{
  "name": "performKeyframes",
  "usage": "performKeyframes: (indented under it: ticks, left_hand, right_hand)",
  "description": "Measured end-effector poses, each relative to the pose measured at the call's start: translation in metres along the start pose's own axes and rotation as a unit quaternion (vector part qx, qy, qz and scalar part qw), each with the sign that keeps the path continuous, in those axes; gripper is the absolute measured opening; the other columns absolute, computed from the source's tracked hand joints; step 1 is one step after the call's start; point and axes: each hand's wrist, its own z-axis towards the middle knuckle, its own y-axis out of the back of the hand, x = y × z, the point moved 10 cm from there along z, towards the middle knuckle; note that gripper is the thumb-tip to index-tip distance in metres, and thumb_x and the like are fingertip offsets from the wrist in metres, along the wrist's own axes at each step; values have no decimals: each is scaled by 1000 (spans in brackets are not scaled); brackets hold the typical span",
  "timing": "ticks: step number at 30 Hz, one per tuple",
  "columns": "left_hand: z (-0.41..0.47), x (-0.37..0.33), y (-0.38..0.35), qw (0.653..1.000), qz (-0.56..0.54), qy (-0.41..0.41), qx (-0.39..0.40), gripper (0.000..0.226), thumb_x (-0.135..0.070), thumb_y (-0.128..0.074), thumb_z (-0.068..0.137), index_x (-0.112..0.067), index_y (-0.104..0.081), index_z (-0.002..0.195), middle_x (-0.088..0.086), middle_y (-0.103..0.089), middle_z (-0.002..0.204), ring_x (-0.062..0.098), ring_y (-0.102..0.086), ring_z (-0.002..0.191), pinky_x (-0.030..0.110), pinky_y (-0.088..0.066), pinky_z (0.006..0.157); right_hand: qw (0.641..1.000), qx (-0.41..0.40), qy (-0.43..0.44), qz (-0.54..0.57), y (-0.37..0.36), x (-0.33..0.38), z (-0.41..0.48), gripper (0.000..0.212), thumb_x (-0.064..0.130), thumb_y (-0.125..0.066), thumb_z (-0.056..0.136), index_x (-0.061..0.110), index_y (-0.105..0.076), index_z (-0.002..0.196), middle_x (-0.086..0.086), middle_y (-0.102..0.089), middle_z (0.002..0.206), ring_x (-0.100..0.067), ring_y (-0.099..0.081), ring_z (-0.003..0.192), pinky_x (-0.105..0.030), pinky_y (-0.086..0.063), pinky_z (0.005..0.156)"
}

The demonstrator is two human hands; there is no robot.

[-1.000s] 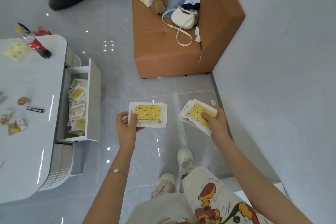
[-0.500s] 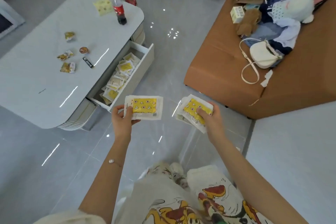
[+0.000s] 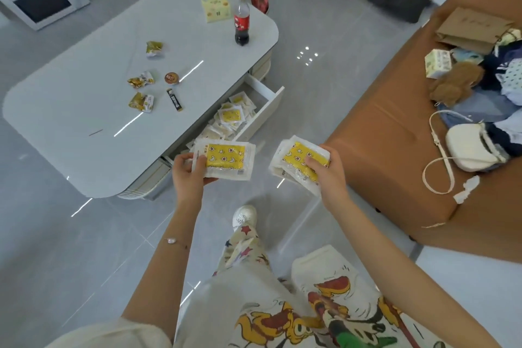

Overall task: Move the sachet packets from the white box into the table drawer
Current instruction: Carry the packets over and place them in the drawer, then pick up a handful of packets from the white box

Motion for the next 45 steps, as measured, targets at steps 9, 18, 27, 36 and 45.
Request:
performKeyframes:
  ticks: [9, 18, 27, 36, 45]
  left_hand:
    - [94, -54, 1, 999, 26, 6, -42, 16, -19, -57, 96, -11, -46, 105, 6, -69, 93, 12, -72, 70, 28, -59, 54]
    - [156, -46, -6, 994, -12, 40, -103, 13, -19, -58, 95, -15, -49, 102, 7, -68, 89, 9, -70, 65, 25, -56, 52]
    - [207, 10, -6, 965, -61, 104, -234, 14, -26, -62, 92, -22, -51, 100, 7, -66, 94, 12, -70, 73, 25, -55, 55]
    - [280, 196, -11, 936, -81, 206, -274, 11, -24, -60, 95, -23, -50, 94, 12, -66, 95, 21, -67, 79, 34, -57, 62]
    - [350, 365, 19, 914, -32, 259, -309, 14, -24, -55, 97, -29, -45, 90, 12, -58, 99, 39, -62, 98, 60, -53, 84]
  right_hand:
    - [999, 35, 4, 4, -83, 66, 94, 33, 10, -70, 84, 24, -52, 108, 3, -65, 98, -9, -69, 79, -24, -55, 65]
    - [994, 106, 3, -41, -159, 106, 204, 31, 7, -68, 85, 23, -53, 106, -3, -63, 105, -12, -68, 87, -28, -56, 72]
    - [975, 173, -19, -141, -230, 89, 309, 30, 6, -67, 86, 31, -55, 98, 8, -64, 92, 3, -67, 72, -16, -52, 58]
    - [940, 232, -95, -231, -316, -89, 419, 30, 12, -67, 88, 27, -55, 111, -1, -65, 109, -18, -66, 97, -29, -53, 72]
    - [912, 266, -154, -271, -375, -270, 526, 36, 10, -70, 84, 23, -53, 113, -7, -65, 114, -26, -66, 101, -43, -56, 82]
